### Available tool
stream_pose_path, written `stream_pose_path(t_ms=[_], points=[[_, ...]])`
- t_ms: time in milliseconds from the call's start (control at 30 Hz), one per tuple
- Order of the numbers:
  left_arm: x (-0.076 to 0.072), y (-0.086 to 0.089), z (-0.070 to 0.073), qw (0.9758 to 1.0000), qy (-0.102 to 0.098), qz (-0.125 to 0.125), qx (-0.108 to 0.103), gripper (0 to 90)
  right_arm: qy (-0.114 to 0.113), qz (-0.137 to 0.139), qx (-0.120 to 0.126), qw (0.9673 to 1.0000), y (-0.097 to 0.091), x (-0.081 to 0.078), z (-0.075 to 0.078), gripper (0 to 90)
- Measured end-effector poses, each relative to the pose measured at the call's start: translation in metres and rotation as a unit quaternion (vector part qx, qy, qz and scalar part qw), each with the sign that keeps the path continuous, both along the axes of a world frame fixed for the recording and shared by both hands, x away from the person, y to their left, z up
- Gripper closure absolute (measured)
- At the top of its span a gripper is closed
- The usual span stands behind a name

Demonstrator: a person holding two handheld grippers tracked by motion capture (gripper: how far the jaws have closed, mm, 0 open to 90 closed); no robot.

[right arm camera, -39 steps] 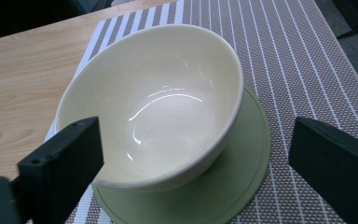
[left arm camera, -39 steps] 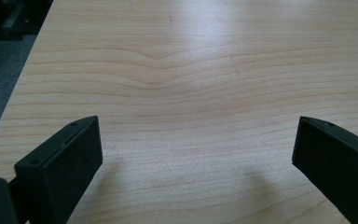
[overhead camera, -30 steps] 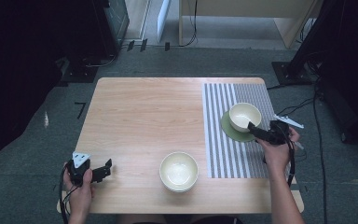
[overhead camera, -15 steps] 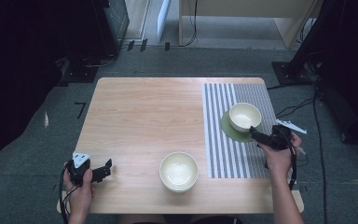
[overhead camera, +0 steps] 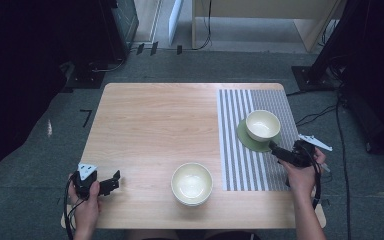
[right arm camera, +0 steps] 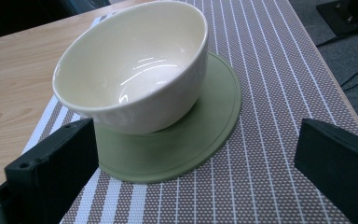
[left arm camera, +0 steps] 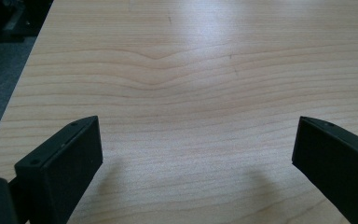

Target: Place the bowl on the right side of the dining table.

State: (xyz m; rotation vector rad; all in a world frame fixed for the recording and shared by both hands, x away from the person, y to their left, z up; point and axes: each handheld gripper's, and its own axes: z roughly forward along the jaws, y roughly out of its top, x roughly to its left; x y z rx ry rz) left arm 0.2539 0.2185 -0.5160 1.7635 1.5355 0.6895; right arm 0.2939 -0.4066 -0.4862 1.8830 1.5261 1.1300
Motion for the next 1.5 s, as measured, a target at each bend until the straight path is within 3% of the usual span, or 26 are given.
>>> stream_pose_path(t_ms=[867, 1500], points=[[-0.001, -0.002, 0.000, 1.0000, 0.002, -0.002, 0.005, 1.4, 0.001, 0.009, -0.004, 0.9999, -0.003, -0.026, -0.017, 0.0], [0.000, 0.000, 0.000, 1.0000, 0.002, -0.001, -0.003, 1.5, 0.001, 0.014, -0.010, 0.9999, -0.004, -0.047, -0.027, 0.0]])
